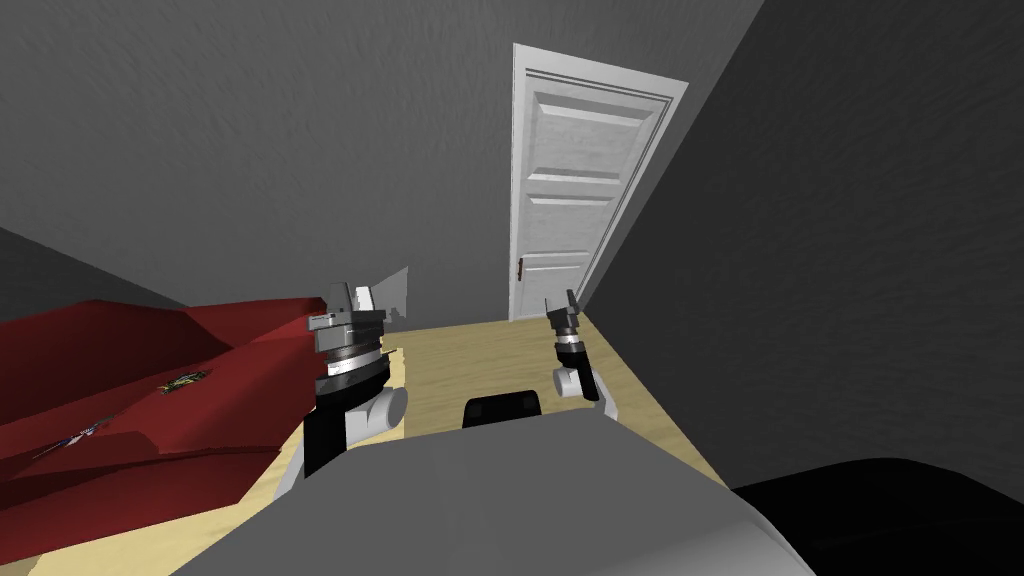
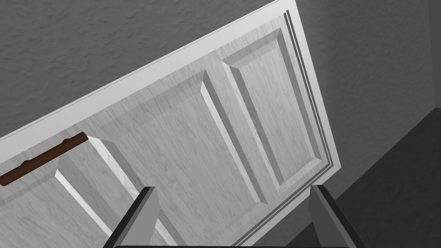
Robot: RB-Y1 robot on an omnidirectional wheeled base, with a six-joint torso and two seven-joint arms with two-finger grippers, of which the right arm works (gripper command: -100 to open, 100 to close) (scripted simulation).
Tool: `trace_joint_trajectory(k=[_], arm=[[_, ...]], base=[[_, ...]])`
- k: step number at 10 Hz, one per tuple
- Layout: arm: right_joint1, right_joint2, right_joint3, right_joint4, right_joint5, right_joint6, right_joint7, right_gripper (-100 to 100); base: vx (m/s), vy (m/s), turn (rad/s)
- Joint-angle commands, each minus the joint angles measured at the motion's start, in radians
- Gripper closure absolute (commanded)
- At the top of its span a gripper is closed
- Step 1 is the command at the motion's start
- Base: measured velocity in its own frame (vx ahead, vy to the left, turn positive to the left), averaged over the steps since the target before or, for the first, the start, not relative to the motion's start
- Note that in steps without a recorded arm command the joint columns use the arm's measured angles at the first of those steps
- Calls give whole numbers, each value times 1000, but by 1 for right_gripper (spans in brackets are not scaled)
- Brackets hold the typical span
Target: Pull the door open
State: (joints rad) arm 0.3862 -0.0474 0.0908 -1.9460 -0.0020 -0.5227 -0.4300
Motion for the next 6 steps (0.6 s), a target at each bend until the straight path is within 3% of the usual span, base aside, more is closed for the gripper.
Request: trace_joint_trajectory(k=[1, 6], arm=[[-13, -7, 5, 32, 0, -9, -38, -100], [-54, -24, 23, 134, 1, -35, -150, -100]], base=[[99, 2, -51], [97, 15, -48]])
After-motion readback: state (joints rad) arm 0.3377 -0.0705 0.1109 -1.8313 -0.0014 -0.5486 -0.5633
